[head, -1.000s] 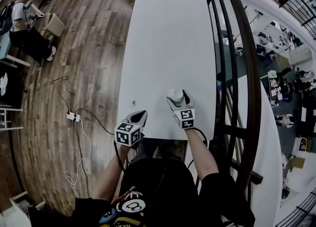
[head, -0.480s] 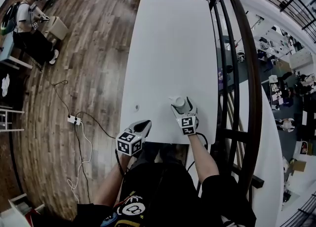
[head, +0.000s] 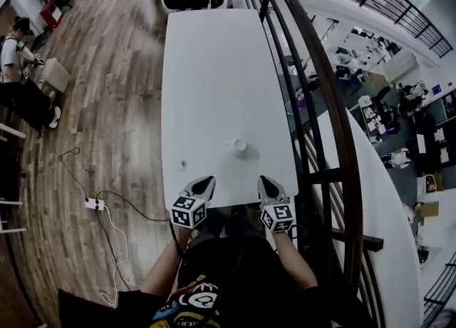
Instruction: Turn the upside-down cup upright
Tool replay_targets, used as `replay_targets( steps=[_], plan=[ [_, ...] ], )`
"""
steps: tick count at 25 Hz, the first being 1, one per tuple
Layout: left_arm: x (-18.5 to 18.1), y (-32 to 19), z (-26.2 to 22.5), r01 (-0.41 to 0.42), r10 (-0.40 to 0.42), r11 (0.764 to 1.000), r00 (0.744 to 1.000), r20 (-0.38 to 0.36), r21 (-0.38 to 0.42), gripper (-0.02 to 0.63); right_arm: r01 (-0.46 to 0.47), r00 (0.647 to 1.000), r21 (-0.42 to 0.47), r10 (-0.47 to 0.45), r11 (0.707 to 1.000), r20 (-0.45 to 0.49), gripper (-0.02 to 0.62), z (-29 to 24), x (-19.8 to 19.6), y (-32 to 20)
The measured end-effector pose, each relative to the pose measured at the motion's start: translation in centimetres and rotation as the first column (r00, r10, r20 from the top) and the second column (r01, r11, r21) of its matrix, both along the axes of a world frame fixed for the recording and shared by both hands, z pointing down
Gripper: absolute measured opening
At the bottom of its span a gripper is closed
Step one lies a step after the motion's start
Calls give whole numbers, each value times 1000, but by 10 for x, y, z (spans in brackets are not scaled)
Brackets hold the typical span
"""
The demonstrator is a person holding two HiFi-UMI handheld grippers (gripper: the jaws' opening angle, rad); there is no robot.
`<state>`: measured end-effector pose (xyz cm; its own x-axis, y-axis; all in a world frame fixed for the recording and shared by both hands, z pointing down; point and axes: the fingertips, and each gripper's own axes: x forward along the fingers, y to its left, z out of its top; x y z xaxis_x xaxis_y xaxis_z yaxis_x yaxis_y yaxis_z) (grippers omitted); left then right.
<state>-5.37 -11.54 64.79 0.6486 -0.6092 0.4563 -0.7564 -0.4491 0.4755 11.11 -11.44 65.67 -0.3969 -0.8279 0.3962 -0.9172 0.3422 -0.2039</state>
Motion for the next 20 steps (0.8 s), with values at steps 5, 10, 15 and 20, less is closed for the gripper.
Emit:
replay_targets(
  steps=[5,10,15,20],
  plan=[
    [28,33,-17,-43,41,997,999,35,60,5,48,995,-59,-43,997,87,-2,-6,-5,63],
    [60,79,-41,-91,69,984,988,140,154,5,122,983,-44,-114,992,145,-2,-31,4,106],
    [95,147,-57,-38,6,984,984,179,175,5,138,976,-1,-135,990,170,-2,-59,35,153],
    [118,194,-71,-64,10,974,971,239,217,5,165,967,39,-169,986,188,-2,-76,46,177]
  ],
)
